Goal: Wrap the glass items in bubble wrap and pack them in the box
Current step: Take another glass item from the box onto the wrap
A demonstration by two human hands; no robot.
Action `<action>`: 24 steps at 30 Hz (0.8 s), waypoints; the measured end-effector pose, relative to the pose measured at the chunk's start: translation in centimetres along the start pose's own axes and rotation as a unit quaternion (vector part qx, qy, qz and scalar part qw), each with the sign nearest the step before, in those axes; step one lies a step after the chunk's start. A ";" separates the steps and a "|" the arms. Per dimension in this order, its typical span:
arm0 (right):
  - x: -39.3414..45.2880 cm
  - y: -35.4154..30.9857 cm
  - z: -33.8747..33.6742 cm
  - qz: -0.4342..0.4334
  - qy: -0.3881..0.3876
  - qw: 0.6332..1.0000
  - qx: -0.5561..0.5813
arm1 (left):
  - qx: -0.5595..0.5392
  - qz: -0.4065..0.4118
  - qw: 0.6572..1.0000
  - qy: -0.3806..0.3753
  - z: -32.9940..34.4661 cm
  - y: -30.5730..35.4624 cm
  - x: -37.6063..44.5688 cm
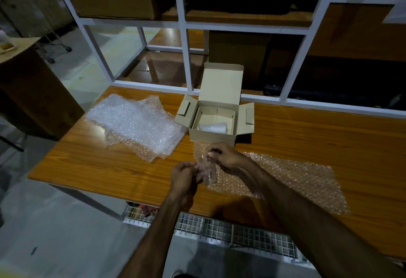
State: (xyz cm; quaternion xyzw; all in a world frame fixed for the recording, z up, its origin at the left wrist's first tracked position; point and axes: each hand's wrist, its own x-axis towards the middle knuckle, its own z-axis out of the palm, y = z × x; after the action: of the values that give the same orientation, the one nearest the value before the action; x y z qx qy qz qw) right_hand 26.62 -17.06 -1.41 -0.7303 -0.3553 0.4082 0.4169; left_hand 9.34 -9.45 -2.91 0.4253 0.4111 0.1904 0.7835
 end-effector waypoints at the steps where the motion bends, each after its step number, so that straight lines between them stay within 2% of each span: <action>1: -0.1 0.0 -0.1 0.001 0.001 1.000 -0.003 | 0.015 0.014 1.000 0.001 0.0 -0.1 -0.1; 10: -0.3 0.0 0.3 -0.002 0.019 1.000 0.011 | 0.184 0.159 0.969 0.043 0.8 -2.1 -0.5; 15: -0.6 0.6 -0.1 0.009 0.034 0.999 0.008 | 0.205 0.168 0.963 0.045 1.7 -2.4 -1.2; 20: -1.0 0.9 -0.2 0.015 0.059 0.998 0.035 | 0.275 0.169 0.942 0.087 2.7 -1.9 -1.0; 24: -2.1 2.7 -0.4 0.029 0.098 0.992 0.068 | 0.282 0.172 0.937 0.114 4.1 -2.4 -1.7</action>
State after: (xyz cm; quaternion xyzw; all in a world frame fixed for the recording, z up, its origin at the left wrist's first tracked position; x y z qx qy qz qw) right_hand 26.57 -20.06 -3.05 -0.7463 -0.2631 0.3700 0.4867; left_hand 11.50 -13.97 -2.88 0.6682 0.4553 0.2462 0.5344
